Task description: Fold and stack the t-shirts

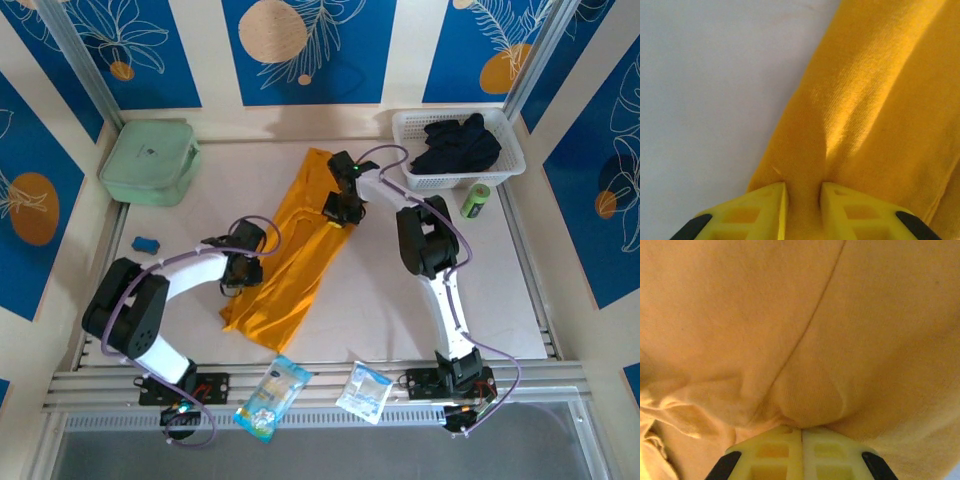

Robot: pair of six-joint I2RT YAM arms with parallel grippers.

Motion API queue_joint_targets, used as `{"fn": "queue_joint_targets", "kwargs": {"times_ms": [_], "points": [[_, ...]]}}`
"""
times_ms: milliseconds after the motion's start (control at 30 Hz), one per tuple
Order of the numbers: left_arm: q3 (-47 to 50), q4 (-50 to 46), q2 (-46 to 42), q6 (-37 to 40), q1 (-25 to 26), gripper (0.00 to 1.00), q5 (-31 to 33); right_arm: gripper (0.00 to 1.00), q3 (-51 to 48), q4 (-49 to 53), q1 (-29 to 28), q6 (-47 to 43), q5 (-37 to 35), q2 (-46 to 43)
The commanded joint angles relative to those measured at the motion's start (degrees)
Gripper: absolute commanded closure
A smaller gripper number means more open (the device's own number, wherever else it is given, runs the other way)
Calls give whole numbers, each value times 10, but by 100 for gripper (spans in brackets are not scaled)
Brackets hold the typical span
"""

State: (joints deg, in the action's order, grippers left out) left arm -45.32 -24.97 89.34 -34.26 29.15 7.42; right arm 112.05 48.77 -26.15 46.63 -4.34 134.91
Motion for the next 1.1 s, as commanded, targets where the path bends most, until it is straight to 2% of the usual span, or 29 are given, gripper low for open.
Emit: {"fn": "queue_joint_targets", "kwargs": {"times_ms": [0, 133, 267, 500, 533, 600, 700, 833, 967, 1067], "points": [[66, -46, 1, -87, 32, 74, -64, 100, 65, 56, 5, -56, 1, 68], [106, -9, -42, -168, 65, 72, -86, 100, 160, 97, 12, -109, 9, 127], [114, -4, -68, -211, 91, 71, -80, 100, 227, 125, 27, -142, 24, 165], [87, -18, -65, -210, 94, 64, -57, 100, 232, 121, 44, -178, 42, 164], [81, -18, -63, -208, 93, 62, -59, 99, 231, 117, 44, -191, 46, 161], [63, -30, -64, -196, 94, 57, -57, 90, 228, 107, 43, -220, 53, 145], [20, -80, -82, -170, 95, 44, -32, 72, 189, 76, 34, -260, 44, 82], [-31, -164, -133, -143, 95, 28, 13, 61, 78, 31, 21, -279, 31, -46], [-36, -231, -180, -129, 94, 24, 12, 56, -91, -10, -1, -260, 16, -192], [2, -255, -212, -134, 94, 29, -19, 55, -230, -42, -31, -229, 20, -291]]}}
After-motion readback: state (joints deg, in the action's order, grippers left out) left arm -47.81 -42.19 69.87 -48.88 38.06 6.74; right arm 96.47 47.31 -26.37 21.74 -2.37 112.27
